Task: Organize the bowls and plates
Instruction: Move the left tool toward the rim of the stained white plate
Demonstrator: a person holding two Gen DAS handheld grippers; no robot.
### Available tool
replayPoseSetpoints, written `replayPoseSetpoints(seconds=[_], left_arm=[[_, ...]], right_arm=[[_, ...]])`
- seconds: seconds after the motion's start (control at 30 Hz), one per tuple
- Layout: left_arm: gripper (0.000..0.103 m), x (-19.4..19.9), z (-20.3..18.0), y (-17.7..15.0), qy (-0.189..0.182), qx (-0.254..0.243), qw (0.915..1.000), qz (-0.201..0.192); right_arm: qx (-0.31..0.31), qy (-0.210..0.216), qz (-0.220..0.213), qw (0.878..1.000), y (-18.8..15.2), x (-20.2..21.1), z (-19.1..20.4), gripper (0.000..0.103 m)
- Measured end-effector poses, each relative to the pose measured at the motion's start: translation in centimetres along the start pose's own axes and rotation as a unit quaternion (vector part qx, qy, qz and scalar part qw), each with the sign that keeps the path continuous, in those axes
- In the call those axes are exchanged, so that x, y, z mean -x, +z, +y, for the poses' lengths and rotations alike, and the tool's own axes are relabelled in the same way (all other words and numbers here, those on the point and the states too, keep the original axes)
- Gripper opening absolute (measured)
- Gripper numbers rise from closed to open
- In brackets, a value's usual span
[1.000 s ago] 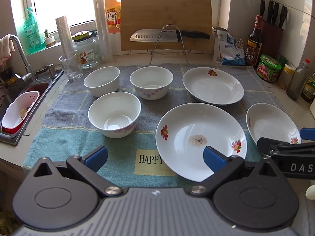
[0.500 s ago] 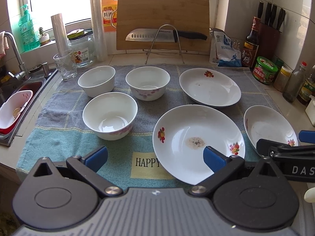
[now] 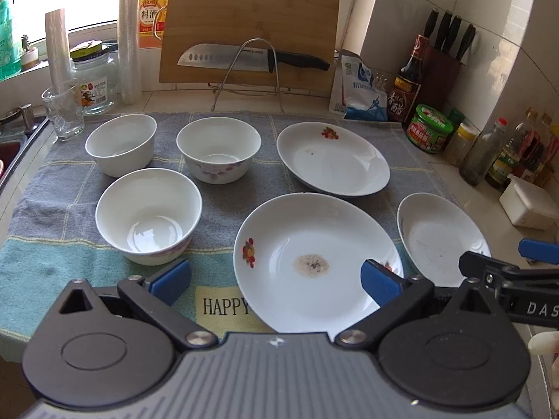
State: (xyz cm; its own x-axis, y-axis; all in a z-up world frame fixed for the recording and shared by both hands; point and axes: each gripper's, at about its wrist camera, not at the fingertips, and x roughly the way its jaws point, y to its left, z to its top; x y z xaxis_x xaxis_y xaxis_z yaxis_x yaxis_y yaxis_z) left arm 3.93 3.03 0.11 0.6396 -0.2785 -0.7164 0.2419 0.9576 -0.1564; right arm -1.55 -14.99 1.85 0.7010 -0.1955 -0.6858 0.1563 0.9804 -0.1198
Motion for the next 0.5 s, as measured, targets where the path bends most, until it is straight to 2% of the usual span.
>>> replayPoseSetpoints(seconds=[0.23, 0.37, 0.43, 0.5], left_arm=[[0.102, -1.0, 0.0, 0.5, -0.029, -0.046, 0.9983, -0.022], [0.102, -1.5, -0.5, 0.4, -0.025, -0.073, 0.9963, -0.038], [0.102, -1.8, -0.5, 0.5, -0.043, -0.077, 0.9956, -0.033], [0.102, -2.2, -0.4, 0.8, -0.086, -0.068, 0.9938, -0.017]], right_arm=[[-0.007, -0.028, 0.007, 1.000, -2.2, 0.0, -1.3, 0.103], [-0.013, -0.035, 0.013, 0.999, -4.0, 0.0, -2.2, 0.103], [-0.025, -0.032, 0.014, 0.999, -4.7, -0.3, -2.9, 0.103], [-0.035, -0.033, 0.018, 0.999, -5.3, -0.9, -3.7, 0.103]])
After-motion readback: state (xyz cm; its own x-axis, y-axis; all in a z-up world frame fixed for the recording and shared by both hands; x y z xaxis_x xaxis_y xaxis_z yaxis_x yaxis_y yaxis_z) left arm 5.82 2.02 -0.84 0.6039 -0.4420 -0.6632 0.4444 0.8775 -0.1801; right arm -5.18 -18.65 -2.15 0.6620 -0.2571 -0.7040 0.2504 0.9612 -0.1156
